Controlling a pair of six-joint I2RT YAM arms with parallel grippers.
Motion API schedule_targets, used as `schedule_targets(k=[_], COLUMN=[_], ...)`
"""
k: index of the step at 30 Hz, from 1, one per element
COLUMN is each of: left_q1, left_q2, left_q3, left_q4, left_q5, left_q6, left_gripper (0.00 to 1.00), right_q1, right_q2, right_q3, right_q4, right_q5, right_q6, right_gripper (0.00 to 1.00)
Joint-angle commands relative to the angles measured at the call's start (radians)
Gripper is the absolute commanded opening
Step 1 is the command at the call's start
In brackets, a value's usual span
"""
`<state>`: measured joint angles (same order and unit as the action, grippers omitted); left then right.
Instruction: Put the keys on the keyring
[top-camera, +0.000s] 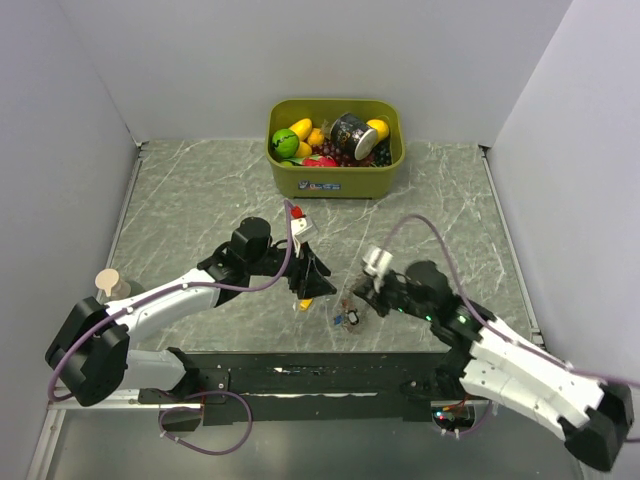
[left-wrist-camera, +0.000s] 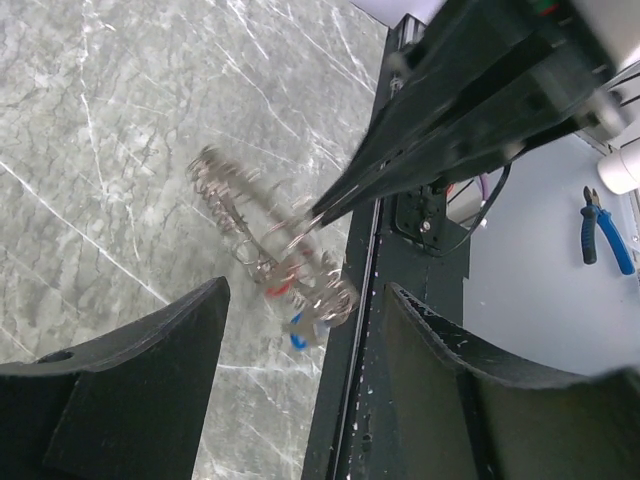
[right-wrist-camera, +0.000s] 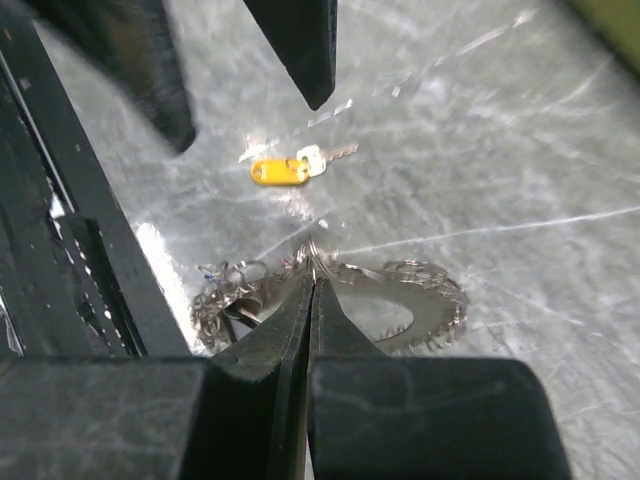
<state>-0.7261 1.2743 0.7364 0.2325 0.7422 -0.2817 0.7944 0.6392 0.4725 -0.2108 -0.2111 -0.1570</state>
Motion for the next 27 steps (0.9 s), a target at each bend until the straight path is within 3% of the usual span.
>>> schedule_targets(k=[1,6,15,18,19,21,22,24,25,27], left_q1=[-0.003,-0.003,-0.003,-0.001,-0.001,-0.001,-0.001,0.001,0.002,0.014], left_q2=[-0.003,-0.024,-0.059,-0.062,-0.064,-0.064,-0.062,-0.053,-0.046,-0.015], left_q3=[0.035,0.027,0.021,0.017,0.012,0.006,0.001,0.0,0.004,0.011], left_q4=[0.01,-0.004,-0.022,-0.015,-0.009,0.013,0.019,0.034,0.037,0.041], left_q5=[-0.007,-0.026,-0.07,-0.095,-0.104,-0.138,-0.147,-0.176,-0.197,-0.191], left_q6=[0.012,0.018,0.029,0.029,0.024,0.019,0.015,0.006,-0.002,-0.01], left_gripper=[0.68,0.7,0.75,0.78,0.79,0.82,0.83,0.86,0.87,0.87], right_q1=[0.003,0.006,0.022,0.029,0.031,0.031,0.031,0.031,0.029,0.026], right_q2=[0.242,0.451,0.571,0.557,0.548,0.498,0.473,0.392,0.363,0.269], right_q3=[0.119,0.21,0.295,0.284,0.278,0.256,0.243,0.207,0.192,0.141], right_q4=[-0.021,-0.052,-0.196,-0.223,-0.216,-0.177,-0.159,-0.106,-0.084,-0.032], right_q5=[-0.042,-0.094,-0.168,-0.151,-0.145,-0.105,-0.088,-0.01,0.027,0.131], right_q6=[-0.016,-0.01,-0.035,-0.03,-0.024,0.008,0.02,0.068,0.086,0.146], right_gripper=[0.0,0.0,0.02,0.24,0.38,0.46,0.57,0.66,0.78,0.87])
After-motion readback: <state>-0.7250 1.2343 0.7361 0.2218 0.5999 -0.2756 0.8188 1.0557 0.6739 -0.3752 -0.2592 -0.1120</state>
